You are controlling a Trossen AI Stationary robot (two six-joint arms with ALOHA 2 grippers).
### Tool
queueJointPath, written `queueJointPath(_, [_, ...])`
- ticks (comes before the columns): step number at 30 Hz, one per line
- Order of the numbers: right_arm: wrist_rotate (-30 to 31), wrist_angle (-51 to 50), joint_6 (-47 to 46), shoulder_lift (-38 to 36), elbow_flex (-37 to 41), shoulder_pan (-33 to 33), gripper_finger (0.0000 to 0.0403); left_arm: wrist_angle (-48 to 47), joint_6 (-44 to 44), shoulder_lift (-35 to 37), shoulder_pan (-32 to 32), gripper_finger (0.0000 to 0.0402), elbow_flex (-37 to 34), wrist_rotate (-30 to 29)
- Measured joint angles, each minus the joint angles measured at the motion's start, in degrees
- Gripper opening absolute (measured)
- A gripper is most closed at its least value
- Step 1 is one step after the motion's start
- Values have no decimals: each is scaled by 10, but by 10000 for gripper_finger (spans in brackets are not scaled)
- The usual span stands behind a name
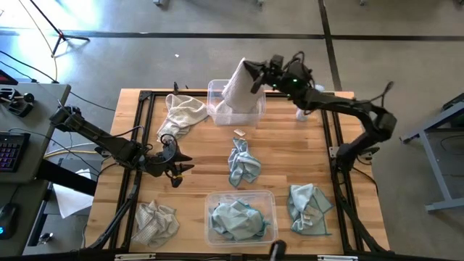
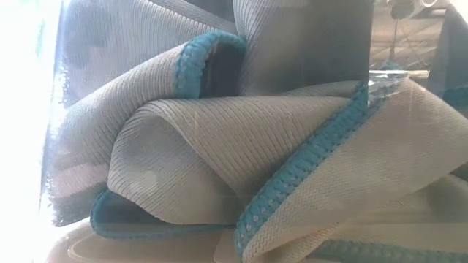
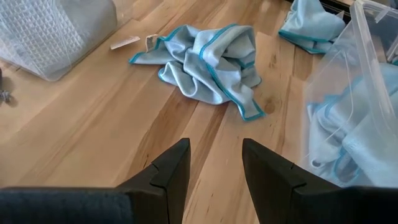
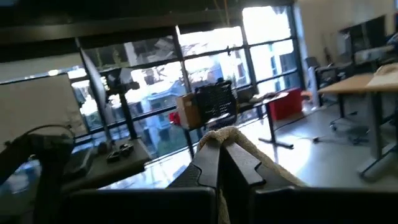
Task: Sort microfiber towel by color & place in baskets
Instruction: Put the bottom right white towel into the top transparent bin, then put the top white towel into the top transparent bin
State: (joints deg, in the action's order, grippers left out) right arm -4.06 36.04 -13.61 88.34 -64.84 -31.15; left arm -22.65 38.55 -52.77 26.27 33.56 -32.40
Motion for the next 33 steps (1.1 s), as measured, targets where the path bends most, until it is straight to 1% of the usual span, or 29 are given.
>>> queueJointPath(4, [-24, -14, -28, 36, 0, 0, 0, 0, -23, 0, 0, 133, 0, 0])
queueJointPath(7, [-33, -49, -41, 52, 0, 0, 0, 0, -40, 0, 0, 133, 0, 0])
queueJointPath(14, [-24, -221, -10, 66, 0, -3, 0, 2, -46, 0, 0, 133, 0, -1])
queueJointPath(19, [-26, -308, 18, 66, 0, -8, 6, 3, -26, 0, 0, 133, 0, -6])
queueJointPath(23, [-30, -353, 20, 66, 0, -7, 41, 3, -1, 0, 0, 133, 0, -6])
queueJointPath(28, [-30, -359, 19, 63, 0, -7, 101, 3, 7, 0, 0, 133, 0, -6])
queueJointPath(30, [-29, -364, 21, 51, 0, -7, 121, 3, 17, 0, 0, 133, 0, -6])
queueJointPath(33, [-29, -379, 22, 18, 0, -7, 139, 3, 28, 0, 0, 133, 0, -6])
